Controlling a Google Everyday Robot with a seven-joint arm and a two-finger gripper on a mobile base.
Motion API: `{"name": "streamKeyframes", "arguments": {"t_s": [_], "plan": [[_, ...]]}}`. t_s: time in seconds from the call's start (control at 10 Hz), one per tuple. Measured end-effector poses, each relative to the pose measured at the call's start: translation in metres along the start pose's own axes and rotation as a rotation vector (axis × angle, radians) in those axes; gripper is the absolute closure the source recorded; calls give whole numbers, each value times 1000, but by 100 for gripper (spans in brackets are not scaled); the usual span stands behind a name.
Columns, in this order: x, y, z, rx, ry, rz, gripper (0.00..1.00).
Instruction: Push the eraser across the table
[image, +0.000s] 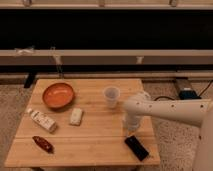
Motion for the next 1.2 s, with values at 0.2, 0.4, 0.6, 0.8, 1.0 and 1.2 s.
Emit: {"name": "streamKeyframes", "arguments": {"t_s": [0.2,0.4,0.6,0.8,1.0,1.2], "plan": [[15,22,-4,8,-10,66,100],[21,31,-10,20,-11,96,100],[19,31,-27,61,4,95,100],[14,24,-56,114,56,65,100],[7,11,-94,190,142,12,100],[5,4,-108,233,192,-16,100]]}}
